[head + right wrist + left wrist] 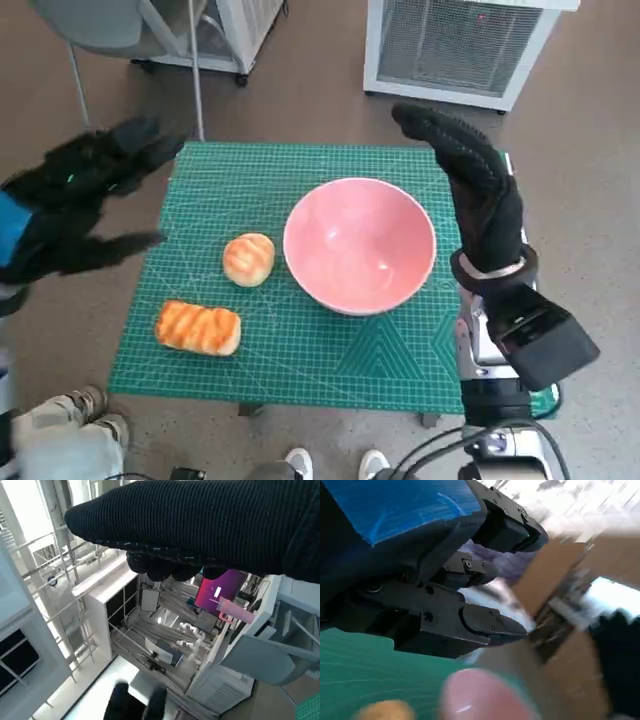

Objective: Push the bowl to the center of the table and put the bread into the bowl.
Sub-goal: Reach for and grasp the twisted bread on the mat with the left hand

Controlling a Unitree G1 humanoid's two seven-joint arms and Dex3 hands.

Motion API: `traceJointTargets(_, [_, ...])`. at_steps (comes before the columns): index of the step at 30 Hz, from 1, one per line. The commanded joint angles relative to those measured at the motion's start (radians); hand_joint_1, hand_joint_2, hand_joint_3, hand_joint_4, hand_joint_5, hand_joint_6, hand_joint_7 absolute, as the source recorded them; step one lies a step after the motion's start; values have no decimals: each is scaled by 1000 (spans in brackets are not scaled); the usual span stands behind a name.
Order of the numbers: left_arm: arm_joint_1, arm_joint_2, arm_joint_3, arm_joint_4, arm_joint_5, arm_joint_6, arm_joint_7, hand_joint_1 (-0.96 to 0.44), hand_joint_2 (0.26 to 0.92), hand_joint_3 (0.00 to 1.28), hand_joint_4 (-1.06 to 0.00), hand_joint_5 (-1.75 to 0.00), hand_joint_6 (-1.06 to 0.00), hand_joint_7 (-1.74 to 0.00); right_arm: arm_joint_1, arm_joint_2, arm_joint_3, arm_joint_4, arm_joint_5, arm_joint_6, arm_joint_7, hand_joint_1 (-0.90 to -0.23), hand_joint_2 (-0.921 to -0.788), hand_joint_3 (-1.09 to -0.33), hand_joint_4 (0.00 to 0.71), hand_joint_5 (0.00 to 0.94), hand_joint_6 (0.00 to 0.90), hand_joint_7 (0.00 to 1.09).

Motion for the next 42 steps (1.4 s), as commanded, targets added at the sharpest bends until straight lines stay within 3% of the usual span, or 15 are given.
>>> traceJointTargets(1, [82,82,31,-83,11,61,-58,-274,887,11,-415,-9,-512,-42,15,5,4,20,-11,13,-14,-693,-921,-809,278,3,4,642])
traceJointTargets(10, [229,167,70,-189,43,145,-135,-283,874,1,-436,-14,-525,-50,12,12,7,35,-10,12,-25,-710,-921,-807,279,3,2,656])
traceJointTargets(23, [337,163,20,-234,144,170,-140,-277,867,0,-436,-7,-520,-48,14,12,7,42,-5,13,-28,-732,-921,-803,279,2,2,669])
traceJointTargets(33, [362,143,-81,-248,289,179,-94,-266,864,0,-401,0,-500,-33,14,10,5,35,3,22,-25,-727,-921,-807,280,3,-1,673])
traceJointTargets(37, [326,81,-219,-131,402,114,-21,-250,864,0,-388,0,-485,-24,18,5,4,24,24,39,-11,-721,-921,-811,277,1,-1,672])
traceJointTargets(42, [292,54,-285,-49,458,78,18,-235,867,2,-379,0,-475,-17,22,5,3,15,33,49,-6,-713,-921,-813,275,0,-1,679])
